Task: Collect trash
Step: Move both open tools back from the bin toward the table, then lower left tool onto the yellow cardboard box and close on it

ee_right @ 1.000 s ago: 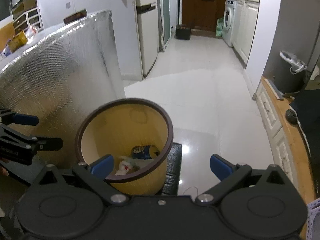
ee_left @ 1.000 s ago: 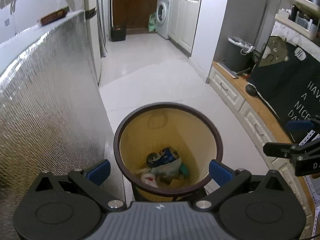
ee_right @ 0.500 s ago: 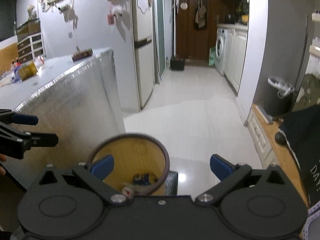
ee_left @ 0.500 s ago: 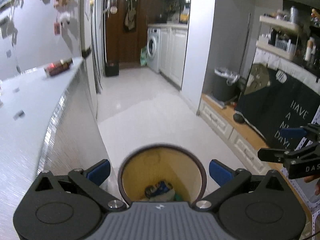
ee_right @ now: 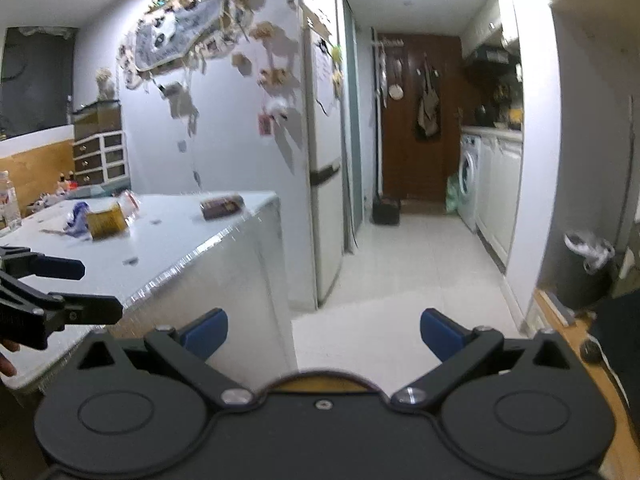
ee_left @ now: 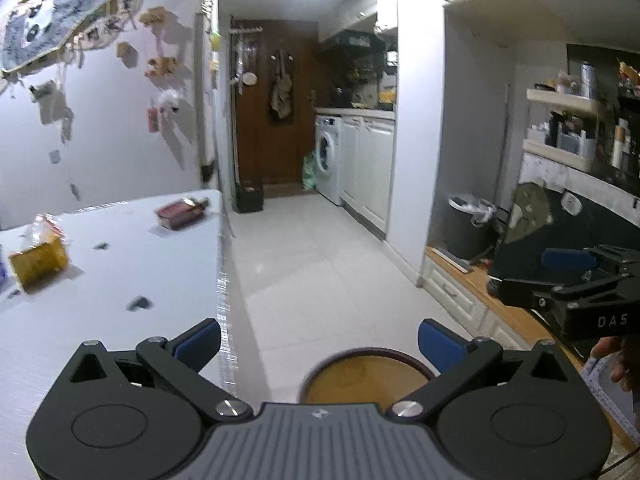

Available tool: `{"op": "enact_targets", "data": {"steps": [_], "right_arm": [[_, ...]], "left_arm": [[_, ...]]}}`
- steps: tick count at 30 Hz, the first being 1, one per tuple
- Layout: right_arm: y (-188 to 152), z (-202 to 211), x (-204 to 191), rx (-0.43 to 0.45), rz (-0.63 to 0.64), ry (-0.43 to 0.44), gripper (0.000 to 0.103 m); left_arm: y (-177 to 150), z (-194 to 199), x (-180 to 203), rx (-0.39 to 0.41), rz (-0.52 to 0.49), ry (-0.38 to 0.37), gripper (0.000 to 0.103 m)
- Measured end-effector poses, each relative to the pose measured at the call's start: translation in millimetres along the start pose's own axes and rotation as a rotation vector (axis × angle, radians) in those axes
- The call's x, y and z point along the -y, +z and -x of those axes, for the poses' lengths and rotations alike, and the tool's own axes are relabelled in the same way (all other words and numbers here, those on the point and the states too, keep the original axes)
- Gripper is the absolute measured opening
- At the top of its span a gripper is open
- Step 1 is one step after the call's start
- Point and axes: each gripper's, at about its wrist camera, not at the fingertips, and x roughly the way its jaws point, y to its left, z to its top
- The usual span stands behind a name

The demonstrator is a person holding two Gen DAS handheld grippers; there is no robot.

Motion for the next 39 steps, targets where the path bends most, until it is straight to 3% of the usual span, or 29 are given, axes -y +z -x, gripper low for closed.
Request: {"op": "enact_targets", "data": {"steps": [7,15,20,25,32,35,39], "right_arm": [[19,-25,-38,0.036,0.003,0.065,0.103],[38,-61,-83,0.059,0.038,0.156,0.103],[54,-85,-112,0.069,0.095,0.185,0.103],[72,-112,-134,0.076,0.109,0.195,0.103],[95,-145,-145,0.071,0.057,0.229,0.103],[97,-159,-149,0.064,0.059,0.245,0.103],[98,-178,-156,0.053,0.089,0.244,0.103]], "left_arm": [[11,14,-54,0.032,-0.001,0.088,0.103],[35,7,-131,0.044,0.089,0.197,0.103],[55,-11,-184,0.102,0.305,0.250,0.103],[64,-47,-236,0.128,0.544,0.237,0.103],[46,-95,-302,0.174,0.902,0.240,0.103],[37,-110,-318,0.194,0.981,0.288,0.102],[30,-117,-333,0.231,1.014,0.365,0.102]]}}
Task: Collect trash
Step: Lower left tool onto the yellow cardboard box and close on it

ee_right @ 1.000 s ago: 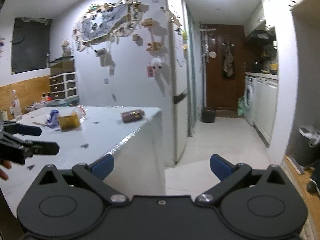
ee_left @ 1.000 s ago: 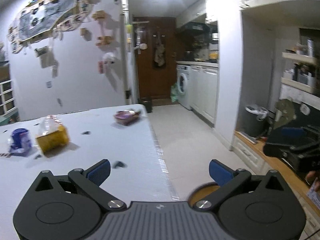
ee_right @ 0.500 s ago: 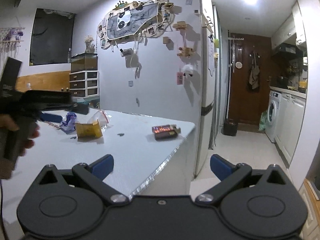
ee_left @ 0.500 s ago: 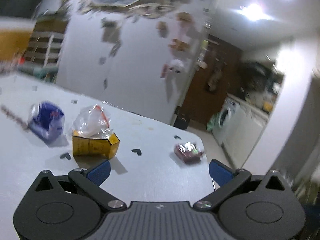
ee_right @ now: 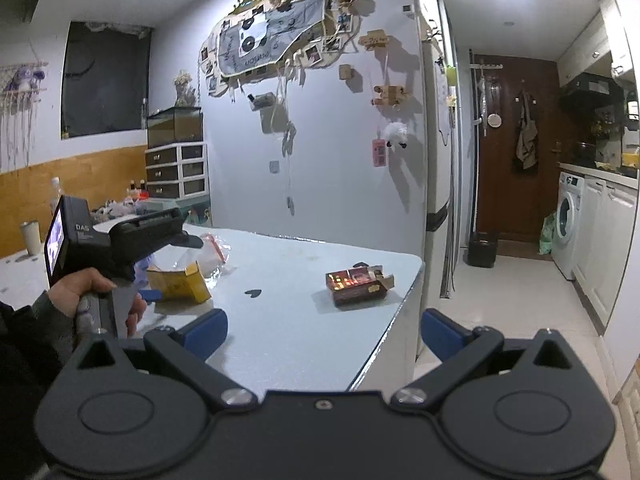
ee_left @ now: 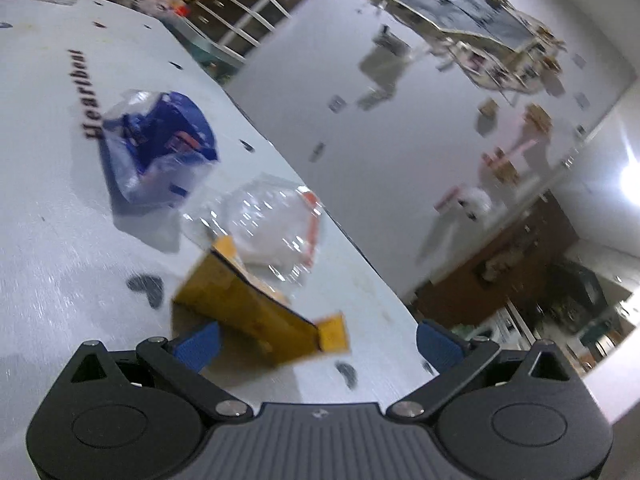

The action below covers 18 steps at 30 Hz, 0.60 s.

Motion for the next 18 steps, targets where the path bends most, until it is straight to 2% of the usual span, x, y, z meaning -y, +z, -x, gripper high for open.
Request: {"op": "enact_targets", "data": {"steps": [4,7,10,13,16,17,18], "right_arm": [[-2,-16,-1,0.004,0.030,-0.003,0.103],[0,-32,-1,-0.014,0.019,-0.027,0.103],[7,-45,2,-0.001,0.000,-0.005,0.103],[18,-61,3,-0.001,0.019,-0.028,0.103],[30,-84,4,-0.031,0.042,-0.044,0.103],[34,-91,5,-0.039,0.044,-0.043,0.103],[37,-100,7,-0.049,0.040,-0.036,0.103]], "left_arm": [[13,-9,-3,0.028,-0.019,0.051,0.102],[19,-20,0,0.009,-0.086,0.082,0.102],[17,-36,3,-0.058,-0.176,0.106,0.094],[11,-40,9,-0.073,-0.320,0.134,0.086],[6,-39,11,-0.089,-0.405,0.137,0.077],[5,-38,11,-0.095,-0.429,0.140,0.071],[5,-38,11,-0.101,-0.445,0.138,0.068]]}}
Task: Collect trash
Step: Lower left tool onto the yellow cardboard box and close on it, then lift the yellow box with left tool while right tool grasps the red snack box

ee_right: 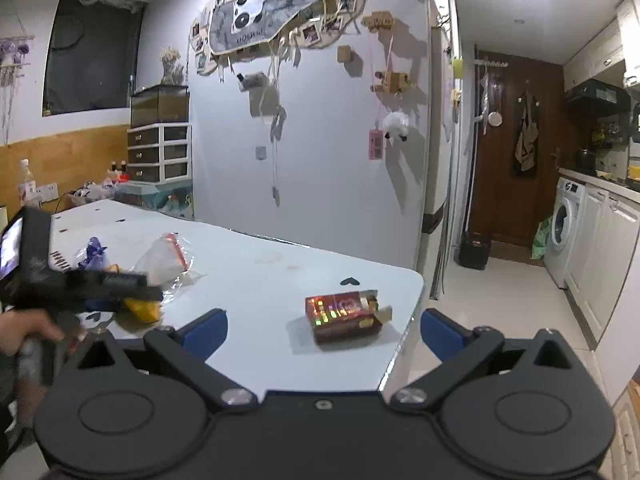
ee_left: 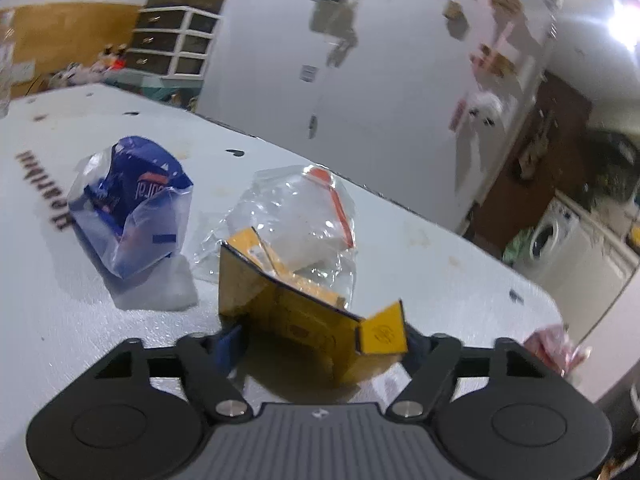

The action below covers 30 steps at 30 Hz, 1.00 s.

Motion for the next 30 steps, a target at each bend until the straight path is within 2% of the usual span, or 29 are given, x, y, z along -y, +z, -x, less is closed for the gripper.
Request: {"op": "enact_targets", "data": {"steps": [3,6,9,15,18,24,25,28,30], "right_arm": [[8,-22,7,-0.021,-0.035,0.018,0.103],[10,-45,9,-0.031,-0.035,0.001,0.103],[5,-67,13,-0.039,-0.005,0.020,0.103],[-13,-107,14,-0.078,0.095,-0.015,0.103],[-18,-127,15,-0.108,0.134,-0.029,0.103],[-22,-153,24,-0.149,0.094,-0.028,0.103],[-22,-156,26,-0.155,0.085,-0.025,0.102],[-24,-162,29,-0.157,0.081,0.000,0.091],[-23,-162,29,-0.159,0.068,0.001,0.089]], "left_arm": [[-1,2,-3,-0.025,-0.042,-0.064,0.048],[-4,3,-4,-0.050,-0.074,-0.118,0.026],[-6,8,-5,-0.043,-0.099,-0.152,0.025],[-17,23,-1,-0.056,-0.126,-0.238,0.024],[-24,26,9,-0.072,-0.185,-0.245,0.024],[-36,32,28,-0.109,-0.283,-0.348,0.024],[-38,32,31,-0.118,-0.299,-0.363,0.024],[-43,33,39,-0.136,-0.341,-0.391,0.024],[-46,35,43,-0.146,-0.359,-0.412,0.024]]}}
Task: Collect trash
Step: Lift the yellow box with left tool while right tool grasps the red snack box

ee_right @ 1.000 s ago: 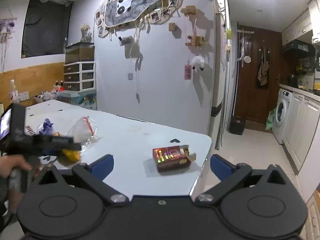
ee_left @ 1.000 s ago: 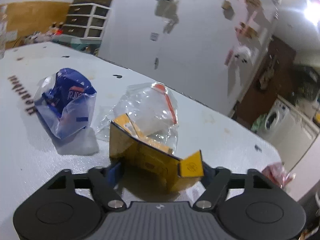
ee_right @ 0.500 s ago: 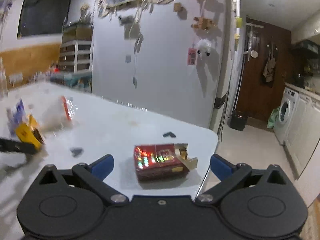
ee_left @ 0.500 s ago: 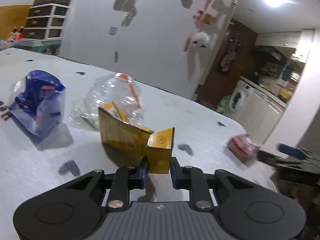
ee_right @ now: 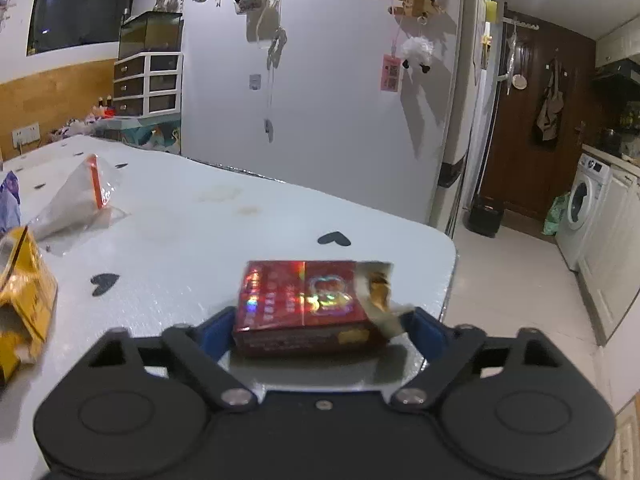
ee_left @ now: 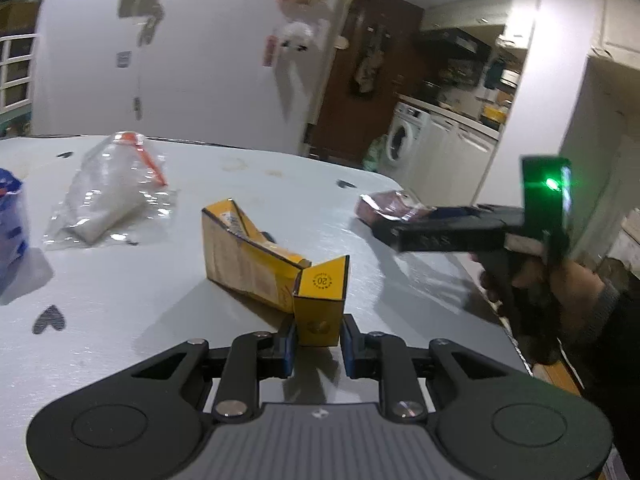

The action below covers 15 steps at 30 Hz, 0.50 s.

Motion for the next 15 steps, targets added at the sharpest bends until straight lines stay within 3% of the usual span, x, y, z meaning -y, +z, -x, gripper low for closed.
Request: {"op": "enact_targets", "data": {"steps": [8,9,11,13,15], "right_arm": [[-15,33,-29,0.070,0.146,-0.013,0.086],[-16,40,-33,0.084,0.157,0.000,0.086],[-19,53,-41,0.101,0.171,0.045,0.086],[-21,63,-54,0.103,0.209,0.086,0.086],[-23,68,-66,0.099,0.260,0.098,0.086]], "left_arm": [[-2,-2,5,-0.008,-0.012,-0.005,0.028],[-1,-2,2,-0.017,0.011,-0.024,0.032],[0,0,-6,-0.013,0.069,-0.063,0.061],[2,4,-14,0.004,0.128,-0.085,0.079],[5,7,-24,0.033,0.194,-0.127,0.083]]}}
